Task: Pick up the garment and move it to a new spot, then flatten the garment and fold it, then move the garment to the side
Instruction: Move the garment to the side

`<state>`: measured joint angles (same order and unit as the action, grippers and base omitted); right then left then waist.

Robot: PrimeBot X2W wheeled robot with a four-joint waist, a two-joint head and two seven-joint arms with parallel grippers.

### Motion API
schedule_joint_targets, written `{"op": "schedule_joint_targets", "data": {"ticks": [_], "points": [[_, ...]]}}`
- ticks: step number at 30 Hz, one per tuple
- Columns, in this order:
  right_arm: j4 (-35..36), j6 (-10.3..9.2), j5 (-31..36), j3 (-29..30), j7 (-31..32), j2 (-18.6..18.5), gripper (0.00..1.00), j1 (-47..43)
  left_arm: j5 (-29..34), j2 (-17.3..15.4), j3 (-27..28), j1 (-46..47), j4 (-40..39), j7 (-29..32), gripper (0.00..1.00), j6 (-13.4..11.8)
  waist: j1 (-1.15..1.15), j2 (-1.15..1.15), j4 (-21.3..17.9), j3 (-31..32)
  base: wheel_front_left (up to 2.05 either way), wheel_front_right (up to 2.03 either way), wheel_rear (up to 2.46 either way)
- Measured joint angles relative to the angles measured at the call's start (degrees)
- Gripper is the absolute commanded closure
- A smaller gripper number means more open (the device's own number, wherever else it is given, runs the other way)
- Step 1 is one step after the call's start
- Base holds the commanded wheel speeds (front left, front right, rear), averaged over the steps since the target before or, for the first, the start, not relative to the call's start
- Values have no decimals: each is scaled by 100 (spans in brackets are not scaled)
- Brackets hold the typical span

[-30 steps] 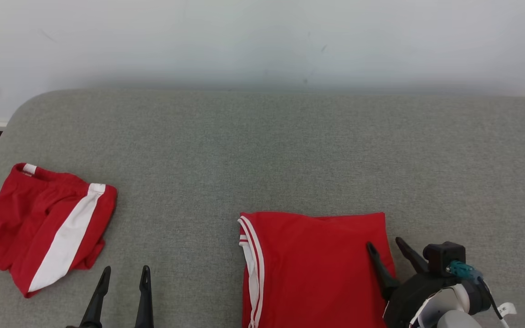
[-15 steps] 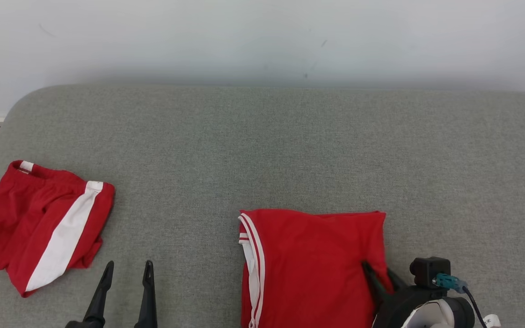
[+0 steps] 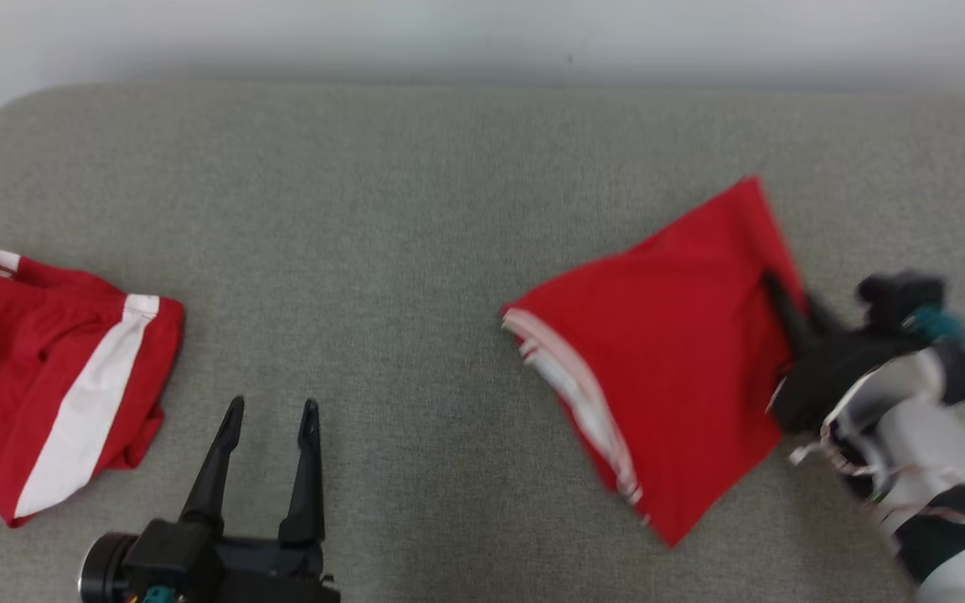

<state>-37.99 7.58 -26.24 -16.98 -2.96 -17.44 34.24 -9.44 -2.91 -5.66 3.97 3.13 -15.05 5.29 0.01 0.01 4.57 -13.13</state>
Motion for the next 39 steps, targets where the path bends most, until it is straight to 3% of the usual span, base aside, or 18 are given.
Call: {"op": "schedule_joint_targets", "data": {"ticks": [12, 19, 29, 39], "points": [[242, -1, -202, 400, 160, -1454, 100, 1097, 244, 0, -122, 712, -267, 0, 0, 27, 1, 1, -188, -1142, 0, 0, 0], [341, -1, -336, 745, 76, -1758, 100, 1449, 394, -131, -3, 840, -443, 0, 0, 79, -1, 0, -682, -1593, 0, 0, 0], [561, -1, -185, 727, 265, -2292, 100, 1812, 493, -249, 31, 934, -693, 0, 0, 126, -1, 0, -1188, -2077, 0, 0, 0], [456, -1, -29, 497, 759, -2858, 100, 2420, 590, -229, -71, 1007, -901, -5, 0, 129, -1, 0, -1268, -2400, 0, 0, 0]]}}
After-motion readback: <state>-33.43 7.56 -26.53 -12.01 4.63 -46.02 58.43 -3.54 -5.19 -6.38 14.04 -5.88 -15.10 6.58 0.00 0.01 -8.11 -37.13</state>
